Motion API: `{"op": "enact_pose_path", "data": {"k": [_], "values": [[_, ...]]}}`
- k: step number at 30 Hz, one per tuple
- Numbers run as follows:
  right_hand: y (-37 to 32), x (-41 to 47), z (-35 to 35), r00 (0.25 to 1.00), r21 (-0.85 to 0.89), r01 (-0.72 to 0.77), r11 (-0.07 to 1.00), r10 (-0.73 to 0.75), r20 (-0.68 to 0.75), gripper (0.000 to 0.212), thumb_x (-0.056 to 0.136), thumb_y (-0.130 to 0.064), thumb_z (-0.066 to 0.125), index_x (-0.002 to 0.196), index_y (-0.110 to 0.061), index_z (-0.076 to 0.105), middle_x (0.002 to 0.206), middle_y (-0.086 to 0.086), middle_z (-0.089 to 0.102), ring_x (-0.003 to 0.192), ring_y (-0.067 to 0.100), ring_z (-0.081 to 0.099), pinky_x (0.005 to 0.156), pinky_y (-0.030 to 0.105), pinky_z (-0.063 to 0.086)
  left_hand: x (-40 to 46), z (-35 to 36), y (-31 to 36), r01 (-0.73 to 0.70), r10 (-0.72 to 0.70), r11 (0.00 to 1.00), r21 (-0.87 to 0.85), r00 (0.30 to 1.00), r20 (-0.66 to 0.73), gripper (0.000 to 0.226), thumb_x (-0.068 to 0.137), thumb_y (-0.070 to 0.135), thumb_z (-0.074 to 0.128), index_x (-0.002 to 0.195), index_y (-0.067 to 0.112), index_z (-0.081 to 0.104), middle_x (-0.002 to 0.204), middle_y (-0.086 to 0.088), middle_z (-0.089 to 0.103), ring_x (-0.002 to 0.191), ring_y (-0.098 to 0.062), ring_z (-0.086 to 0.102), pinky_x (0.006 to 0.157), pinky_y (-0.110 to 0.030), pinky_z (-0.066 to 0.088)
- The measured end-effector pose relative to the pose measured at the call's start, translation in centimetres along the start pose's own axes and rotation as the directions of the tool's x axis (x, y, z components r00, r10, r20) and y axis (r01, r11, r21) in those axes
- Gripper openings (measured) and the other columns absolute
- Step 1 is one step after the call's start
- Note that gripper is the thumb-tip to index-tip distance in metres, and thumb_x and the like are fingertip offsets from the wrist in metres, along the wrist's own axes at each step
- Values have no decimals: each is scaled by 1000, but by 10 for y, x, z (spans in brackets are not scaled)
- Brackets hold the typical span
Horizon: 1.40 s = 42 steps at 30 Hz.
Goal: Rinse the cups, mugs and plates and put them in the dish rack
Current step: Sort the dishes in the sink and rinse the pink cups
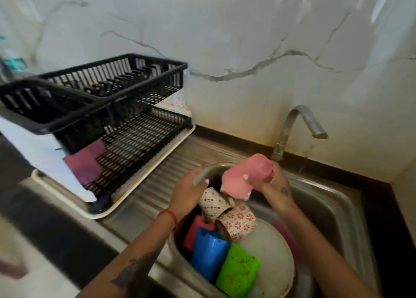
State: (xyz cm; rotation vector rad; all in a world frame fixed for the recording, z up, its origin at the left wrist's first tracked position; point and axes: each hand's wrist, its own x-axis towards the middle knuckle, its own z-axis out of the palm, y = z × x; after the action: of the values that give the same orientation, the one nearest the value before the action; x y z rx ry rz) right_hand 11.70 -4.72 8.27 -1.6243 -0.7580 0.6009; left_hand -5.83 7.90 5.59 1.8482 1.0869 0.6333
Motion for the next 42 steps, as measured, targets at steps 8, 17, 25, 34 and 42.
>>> {"op": "enact_pose_path", "data": {"k": [8, 17, 25, 34, 42], "values": [[-49, 39, 149, 971, 177, 148, 973, -177, 160, 57, 72, -19, 82, 116, -27, 47, 110, -3, 61, 105, 17, 60, 85, 35, 55, -8, -127, -54, -61, 223, 648, 759, 968, -112, 61, 92, 34, 56, 146, 16, 35, 148, -6, 39, 136, -24, 36, 115, -47, 21], [-50, 66, 301, 885, -52, 394, 918, -363, 291, 68, 69, -32, 84, 123, -8, 50, 112, 8, 65, 102, 23, 62, 88, 35, 51, -40, -175, -103, -140, 152, 246, 959, 983, 104, 62, 78, 42, 72, 132, 13, 58, 133, -10, 59, 131, -33, 48, 113, -55, 21], [-35, 96, 378, 862, -242, 449, 860, -347, 369, 78, 74, -34, 80, 136, -5, 43, 129, 17, 51, 118, 29, 49, 92, 24, 34, -40, -179, -117, -169, 138, 232, 958, 981, 140, 64, 99, 45, 34, 154, 22, 13, 162, -3, 9, 148, -28, -4, 107, -45, -29], [-18, 89, 411, 946, -198, 281, 939, -236, 222, 60, 75, -35, 78, 115, -5, 45, 106, 12, 61, 99, 29, 59, 72, 23, 39, -42, -180, -118, -191, 111, 227, 955, 979, 169, 67, 98, 48, 35, 154, 24, 8, 162, 0, 3, 147, -26, -16, 103, -43, -35], [-22, 86, 410, 956, -293, 115, 949, -26, 292, 59, 75, -23, 79, 119, -6, 44, 122, 15, 56, 111, 29, 57, 81, 30, 47, -44, -178, -121, -184, 88, 217, 959, 982, 169, 68, 98, 50, 35, 154, 25, 7, 162, -1, 1, 146, -27, -18, 99, -43, -38]]}}
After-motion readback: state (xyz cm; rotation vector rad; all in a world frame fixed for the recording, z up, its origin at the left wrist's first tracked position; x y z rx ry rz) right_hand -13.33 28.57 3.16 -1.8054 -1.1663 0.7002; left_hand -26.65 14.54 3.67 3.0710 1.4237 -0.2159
